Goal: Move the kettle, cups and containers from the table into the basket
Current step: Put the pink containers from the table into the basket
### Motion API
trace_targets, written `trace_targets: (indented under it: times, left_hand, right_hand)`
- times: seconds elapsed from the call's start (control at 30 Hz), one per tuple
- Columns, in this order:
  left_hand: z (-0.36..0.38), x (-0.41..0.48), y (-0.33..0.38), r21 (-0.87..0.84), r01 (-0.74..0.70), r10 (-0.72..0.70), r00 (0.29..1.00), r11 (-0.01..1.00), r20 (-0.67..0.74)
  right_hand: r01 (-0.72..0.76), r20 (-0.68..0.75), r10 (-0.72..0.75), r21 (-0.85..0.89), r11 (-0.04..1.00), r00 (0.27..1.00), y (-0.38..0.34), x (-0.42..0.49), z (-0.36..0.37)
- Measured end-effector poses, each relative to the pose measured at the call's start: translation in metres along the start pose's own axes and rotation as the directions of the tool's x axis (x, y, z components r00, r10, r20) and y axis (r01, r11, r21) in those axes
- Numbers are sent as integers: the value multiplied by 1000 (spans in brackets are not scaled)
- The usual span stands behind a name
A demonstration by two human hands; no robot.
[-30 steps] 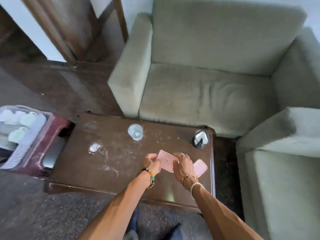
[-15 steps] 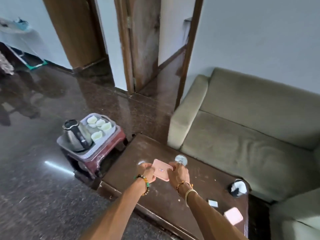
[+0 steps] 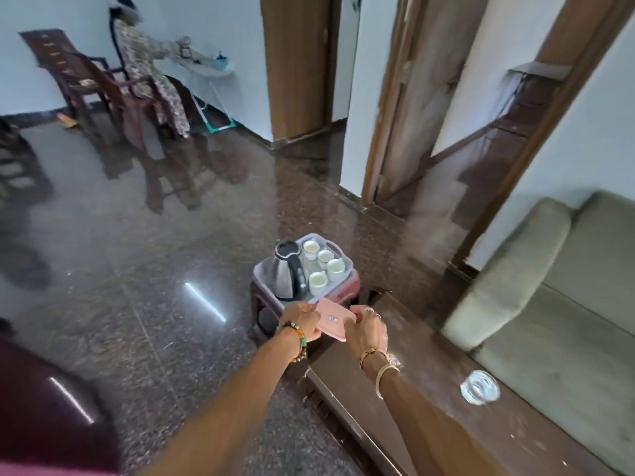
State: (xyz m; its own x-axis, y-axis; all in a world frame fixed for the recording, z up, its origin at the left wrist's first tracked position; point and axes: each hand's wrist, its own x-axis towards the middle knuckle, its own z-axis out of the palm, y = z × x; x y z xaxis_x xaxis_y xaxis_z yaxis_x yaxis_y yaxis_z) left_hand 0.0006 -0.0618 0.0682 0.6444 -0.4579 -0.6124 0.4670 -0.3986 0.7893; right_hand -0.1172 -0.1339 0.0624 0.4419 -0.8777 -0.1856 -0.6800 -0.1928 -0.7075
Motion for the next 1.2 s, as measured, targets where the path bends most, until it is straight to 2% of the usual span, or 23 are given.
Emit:
trace_targets:
  times: [0.1,0.27,0.43,0.5,0.63,0.73,0.9,1.03,1.2]
  left_hand:
    - [-25,30,4,1,26,-26,1000,1000,13]
    - [-38,86,29,-57,51,-54,997,997,-50]
    - [-33,150,82,-35,77,-76,997,996,33]
    - [-27,173,105,-18,58,-58,998,998,27]
    - [-20,219,141,128,-49,46,999,991,30]
    - [-11,257,159,122,-51,45,997,991,56]
    - [3,324,164,178,2,-27,990,984,141]
    - [9,379,170,255,37,-98,968,966,231]
    - [10,432,184,363,44,-141,960,931,243]
  right_hand:
    - [22,28,-23,23,999,999,-16,16,28]
    - [8,64,-10,36,999,998,-36,73,64]
    - [-27,44,24,66,997,999,-63,146,75]
    - [-32,14,31,79,996,999,-74,178,74]
    - [-55,-5,56,162,985,998,-93,222,72]
    - [-76,-34,83,182,980,996,-100,252,78]
    - [-170,-83,180,110,979,980,-99,293,103]
    - [-273,-145,294,150,950,945,-97,325,132]
    - [-364,-146,395,200,910,907,-105,363,161]
